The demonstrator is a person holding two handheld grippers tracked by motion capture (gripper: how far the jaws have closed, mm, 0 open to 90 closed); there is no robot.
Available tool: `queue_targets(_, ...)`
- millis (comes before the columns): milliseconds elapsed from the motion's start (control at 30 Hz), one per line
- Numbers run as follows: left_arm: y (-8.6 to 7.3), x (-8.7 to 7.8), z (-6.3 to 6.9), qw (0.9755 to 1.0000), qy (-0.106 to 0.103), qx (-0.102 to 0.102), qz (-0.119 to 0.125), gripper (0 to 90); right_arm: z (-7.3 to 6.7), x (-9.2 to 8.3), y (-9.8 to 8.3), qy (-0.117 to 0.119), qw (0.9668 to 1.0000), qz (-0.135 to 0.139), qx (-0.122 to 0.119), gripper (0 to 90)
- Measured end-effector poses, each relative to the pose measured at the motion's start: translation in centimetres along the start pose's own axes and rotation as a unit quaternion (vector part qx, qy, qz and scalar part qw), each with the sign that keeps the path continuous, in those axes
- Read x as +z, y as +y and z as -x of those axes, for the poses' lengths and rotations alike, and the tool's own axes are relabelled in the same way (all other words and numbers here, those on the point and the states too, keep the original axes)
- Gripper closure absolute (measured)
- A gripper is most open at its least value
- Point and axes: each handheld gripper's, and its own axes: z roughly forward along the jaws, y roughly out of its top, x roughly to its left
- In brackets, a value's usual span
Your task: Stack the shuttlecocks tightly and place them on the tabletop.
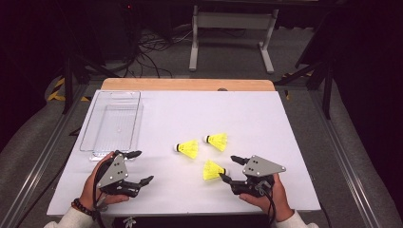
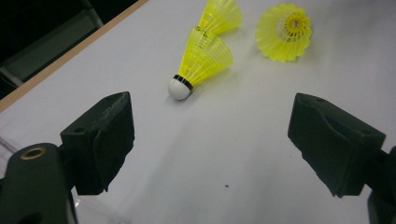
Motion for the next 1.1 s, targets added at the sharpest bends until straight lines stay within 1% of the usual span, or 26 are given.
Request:
queue_targets(33,-0.4,-0.2,0.1,1.0,0.0,-0.003,0.0,15.4,0.0,0.0,0.0,0.0,1.0,0.001,0.002,35.4)
queue_targets(67,-0.4,-0.2,0.1,1.0,0.0,-0.003,0.0,15.4,0.0,0.0,0.0,0.0,1.0,0.001,0.002,35.4)
queue_targets(133,-1.1,-0.4,0.1,0.9999,0.003,-0.011,-0.007,15.1,0.0,0.1,0.0,0.0,1.0,0.0,0.004,35.4)
queue_targets(167,-1.3,-0.6,0.1,0.9998,0.002,-0.017,-0.004,14.3,0.1,0.1,-0.1,-0.001,1.0,-0.001,0.001,35.4)
queue_targets(233,-1.5,-0.7,0.1,0.9998,0.001,-0.019,-0.002,14.2,0.1,0.2,-0.1,-0.002,1.0,0.0,0.003,35.6)
queue_targets(267,-1.6,-0.8,0.2,0.9997,0.004,-0.025,-0.003,14.2,0.2,0.2,-0.2,-0.004,1.0,0.002,0.003,35.7)
queue_targets(300,-1.7,-1.0,0.2,0.9997,0.006,-0.025,-0.003,13.8,0.3,0.2,-0.2,-0.006,1.0,0.005,0.004,36.0)
queue_targets(433,-2.2,-1.5,0.5,0.9991,0.005,-0.042,0.001,12.7,0.8,0.3,-0.4,-0.013,0.9999,0.002,0.003,37.1)
queue_targets(500,-2.4,-1.7,0.7,0.9991,0.009,-0.041,-0.002,12.2,1.1,0.4,-0.6,-0.019,0.9998,0.0,0.006,38.4)
queue_targets(567,-2.6,-1.8,0.8,0.9988,0.009,-0.048,-0.001,11.7,1.5,0.6,-0.6,-0.02,0.9997,-0.001,0.014,39.2)
queue_targets(633,-3.0,-2.0,1.0,0.9987,0.018,-0.047,-0.011,11.3,1.8,1.0,-0.6,-0.023,0.9996,-0.005,0.018,40.8)
queue_targets(733,-3.5,-2.3,1.2,0.9983,0.018,-0.051,-0.019,11.3,2.4,1.6,-0.6,-0.029,0.9993,-0.007,0.023,45.7)
queue_targets(767,-3.5,-2.3,1.2,0.9983,0.018,-0.051,-0.019,11.2,2.4,1.6,-0.6,-0.029,0.9993,-0.007,0.023,45.7)
queue_targets(800,-3.7,-2.5,1.2,0.9982,0.018,-0.055,-0.019,11.0,3.0,2.2,-0.4,-0.03,0.999,-0.01,0.03,48.7)
queue_targets(867,-4.0,-2.8,1.2,0.9977,0.02,-0.063,-0.016,10.8,3.3,2.5,-0.4,-0.03,0.999,-0.012,0.032,49.4)
queue_targets(900,-4.1,-2.9,1.2,0.9976,0.021,-0.063,-0.017,10.5,3.6,3.1,-0.4,-0.028,0.9988,-0.023,0.033,49.2)
queue_targets(933,-4.2,-3.0,1.2,0.9974,0.022,-0.066,-0.017,10.4,3.8,3.3,-0.4,-0.026,0.9987,-0.028,0.034,49.1)
queue_targets(1000,-4.5,-3.2,1.2,0.997,0.026,-0.069,-0.023,10.2,4.0,3.6,-0.4,-0.025,0.9985,-0.03,0.037,49.5)
queue_targets(1067,-4.6,-3.3,1.2,0.9967,0.026,-0.074,-0.019,10.1,4.5,4.2,-0.4,-0.025,0.998,-0.041,0.041,50.0)
queue_targets(1100,-4.6,-3.4,1.2,0.9966,0.028,-0.075,-0.017,10.1,4.7,4.3,-0.4,-0.021,0.9981,-0.04,0.043,50.7)
